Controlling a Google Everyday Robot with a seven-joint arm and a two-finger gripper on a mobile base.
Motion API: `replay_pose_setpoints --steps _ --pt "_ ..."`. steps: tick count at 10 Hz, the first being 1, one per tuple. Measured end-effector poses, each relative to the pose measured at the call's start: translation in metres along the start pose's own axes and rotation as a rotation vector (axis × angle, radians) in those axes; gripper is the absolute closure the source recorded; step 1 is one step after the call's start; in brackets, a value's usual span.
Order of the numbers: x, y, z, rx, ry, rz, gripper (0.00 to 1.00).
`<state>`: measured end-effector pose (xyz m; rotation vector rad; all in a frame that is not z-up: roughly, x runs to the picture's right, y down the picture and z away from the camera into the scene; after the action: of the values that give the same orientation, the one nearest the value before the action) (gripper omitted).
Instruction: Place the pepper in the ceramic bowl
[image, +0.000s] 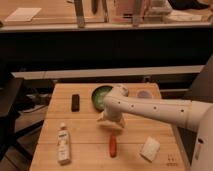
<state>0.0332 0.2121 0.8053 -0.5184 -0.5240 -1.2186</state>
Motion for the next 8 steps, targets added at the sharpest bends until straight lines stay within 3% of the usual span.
replay_pose_setpoints --steps 3,5,8 --pt "-0.036 0.023 0.009 -0.025 -0.027 0.066 0.20" --pt "-0.048 0.035 0.017 -0.039 -0.034 0.108 0.20" --pt "-0.063 0.051 0.041 -0.057 -0.084 0.150 0.20"
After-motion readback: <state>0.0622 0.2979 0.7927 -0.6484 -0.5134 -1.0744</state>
